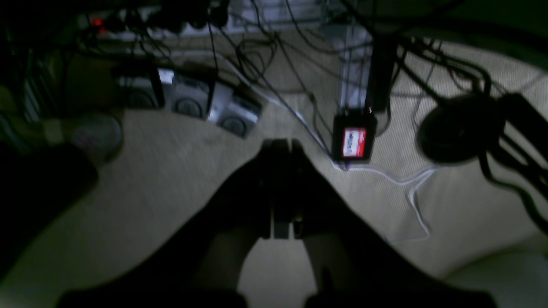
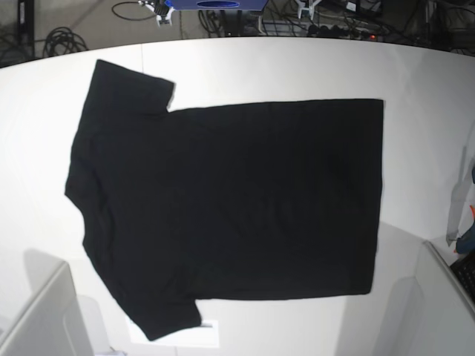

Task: Fold the T-shirt properly

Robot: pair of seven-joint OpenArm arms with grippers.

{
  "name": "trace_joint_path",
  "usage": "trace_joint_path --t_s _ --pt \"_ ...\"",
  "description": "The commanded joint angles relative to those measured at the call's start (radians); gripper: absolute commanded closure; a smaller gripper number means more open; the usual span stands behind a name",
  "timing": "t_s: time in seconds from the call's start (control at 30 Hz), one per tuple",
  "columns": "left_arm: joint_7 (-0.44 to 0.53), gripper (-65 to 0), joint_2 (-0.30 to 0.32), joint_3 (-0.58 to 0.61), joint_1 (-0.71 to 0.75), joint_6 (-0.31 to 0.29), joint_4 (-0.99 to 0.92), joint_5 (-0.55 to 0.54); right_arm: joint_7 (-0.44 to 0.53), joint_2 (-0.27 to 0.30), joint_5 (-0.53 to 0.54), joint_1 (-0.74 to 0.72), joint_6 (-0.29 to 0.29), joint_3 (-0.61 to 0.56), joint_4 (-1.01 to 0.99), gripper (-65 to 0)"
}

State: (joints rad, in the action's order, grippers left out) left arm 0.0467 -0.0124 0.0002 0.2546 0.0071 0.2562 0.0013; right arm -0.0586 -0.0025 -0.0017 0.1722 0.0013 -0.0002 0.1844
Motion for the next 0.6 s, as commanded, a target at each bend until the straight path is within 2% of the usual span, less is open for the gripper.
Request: trace_joint_path --t_s 0.0,0.37,0.57 --pt "-0.014 0.0 -0.004 0.007 0.010 -0.002 0.002 -0.001 -0.013 0.003 -0.004 -0.001 0.007 -0.004 0.000 0.0" --pt "-0.023 0.0 0.018 -0.001 -0.010 -0.002 0.004 -0.001 -0.011 0.003 -0.004 0.003 0.007 -0.004 0.005 0.0" --pt "0.061 0.0 0.021 -0.001 -0.008 -0.002 -0.004 -0.001 0.021 0.003 -0.004 0.003 0.007 -0.004 0.005 0.0"
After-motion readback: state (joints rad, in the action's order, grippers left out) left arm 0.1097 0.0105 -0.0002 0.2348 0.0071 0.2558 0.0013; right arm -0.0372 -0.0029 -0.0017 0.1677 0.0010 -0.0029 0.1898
